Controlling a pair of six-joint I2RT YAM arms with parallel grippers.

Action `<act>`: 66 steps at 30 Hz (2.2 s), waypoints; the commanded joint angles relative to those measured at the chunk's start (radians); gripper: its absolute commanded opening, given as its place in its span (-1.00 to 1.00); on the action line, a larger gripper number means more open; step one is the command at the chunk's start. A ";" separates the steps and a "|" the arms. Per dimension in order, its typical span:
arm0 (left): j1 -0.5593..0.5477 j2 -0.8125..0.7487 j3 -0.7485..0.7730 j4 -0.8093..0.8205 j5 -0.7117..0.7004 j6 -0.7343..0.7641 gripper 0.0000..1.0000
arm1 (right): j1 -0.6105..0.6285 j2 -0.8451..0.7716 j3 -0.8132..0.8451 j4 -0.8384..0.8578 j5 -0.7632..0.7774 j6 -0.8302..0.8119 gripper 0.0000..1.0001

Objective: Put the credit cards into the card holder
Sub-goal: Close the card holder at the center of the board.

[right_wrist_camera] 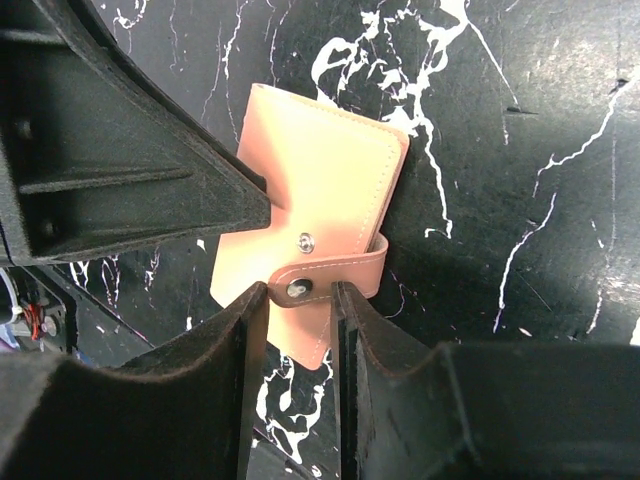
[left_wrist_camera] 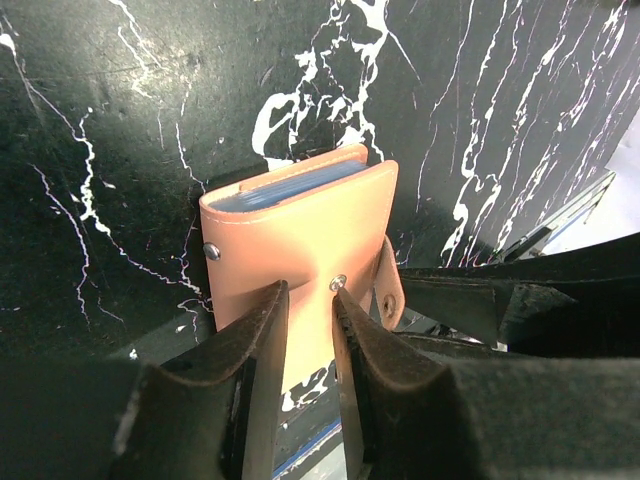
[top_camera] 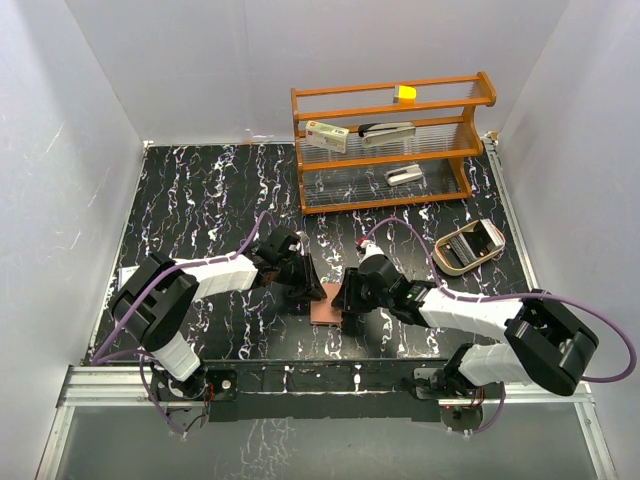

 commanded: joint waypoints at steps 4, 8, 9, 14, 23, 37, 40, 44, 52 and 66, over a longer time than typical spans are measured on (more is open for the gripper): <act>-0.010 0.029 -0.027 -0.045 -0.063 0.007 -0.53 | 0.004 -0.039 0.072 -0.007 0.012 -0.016 -0.31; -0.010 0.031 -0.028 -0.046 -0.062 0.006 -0.54 | 0.004 -0.098 0.052 -0.032 0.052 -0.013 -0.28; -0.009 0.029 -0.029 -0.045 -0.062 0.005 -0.54 | 0.004 -0.112 0.045 -0.034 0.061 -0.008 -0.30; -0.010 0.029 -0.028 -0.045 -0.061 0.003 -0.54 | 0.003 -0.152 0.026 -0.036 0.088 -0.003 -0.51; -0.009 0.042 -0.017 -0.055 -0.071 -0.002 -0.55 | -0.011 -0.102 0.014 -0.003 0.069 0.023 -0.32; -0.011 0.044 -0.019 -0.038 -0.047 -0.019 -0.58 | -0.011 0.027 0.015 0.125 -0.032 0.055 -0.39; -0.010 0.048 -0.019 -0.039 -0.045 -0.019 -0.58 | -0.011 0.047 0.023 0.125 -0.039 0.048 -0.42; -0.011 0.048 -0.017 -0.047 -0.047 -0.016 -0.58 | -0.011 0.053 0.024 0.106 -0.031 0.045 -0.47; -0.012 0.047 -0.031 -0.033 -0.052 -0.013 -0.59 | -0.011 0.083 0.035 0.077 0.023 0.002 -0.70; -0.012 0.040 -0.040 -0.033 -0.040 -0.007 -0.59 | -0.010 0.186 0.122 -0.108 0.072 -0.015 -0.75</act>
